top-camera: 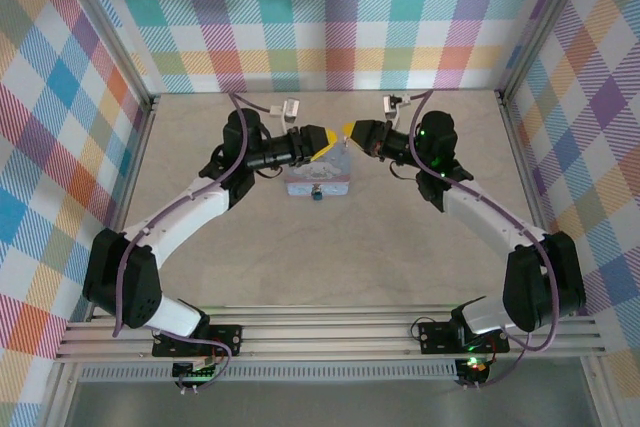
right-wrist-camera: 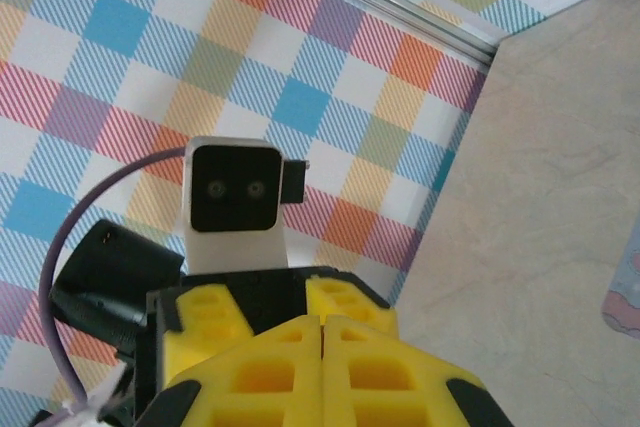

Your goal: Unlock a padlock with a key

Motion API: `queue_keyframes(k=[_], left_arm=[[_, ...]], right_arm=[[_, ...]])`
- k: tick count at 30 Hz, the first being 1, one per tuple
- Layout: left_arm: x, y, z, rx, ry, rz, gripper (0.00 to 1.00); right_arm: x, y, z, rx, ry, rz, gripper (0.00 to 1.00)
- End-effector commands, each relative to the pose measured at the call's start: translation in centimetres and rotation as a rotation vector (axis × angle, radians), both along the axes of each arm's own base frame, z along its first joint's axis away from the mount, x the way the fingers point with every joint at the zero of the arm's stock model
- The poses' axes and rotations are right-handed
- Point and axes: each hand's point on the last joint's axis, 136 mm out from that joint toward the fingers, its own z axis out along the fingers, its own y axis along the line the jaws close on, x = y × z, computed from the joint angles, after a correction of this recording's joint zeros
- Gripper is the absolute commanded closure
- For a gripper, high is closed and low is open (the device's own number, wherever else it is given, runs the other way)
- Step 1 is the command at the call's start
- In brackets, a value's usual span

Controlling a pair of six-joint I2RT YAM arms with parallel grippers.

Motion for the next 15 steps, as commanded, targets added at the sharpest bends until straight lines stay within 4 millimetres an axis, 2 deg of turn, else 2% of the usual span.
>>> queue_keyframes(k=[1,8,15], left_arm=[[-0.8,-1.1,2.9,-0.072,-0.096,-0.044,0.61],[-1.8,-2.2,1.0,0.112,-0.178,-0.103,0.64],[-1.9,-1.0,0.2,0.284,-0.270,-0.085,0.64]], right_arm=[[0.4,0.1,1.1,0.073,0.009,0.005,1.00],[0.7,0.7,1.7,0.112,0.081,0.040,1.00],[0.7,0.8,1.5,0.094,0.147,0.046,1.00]])
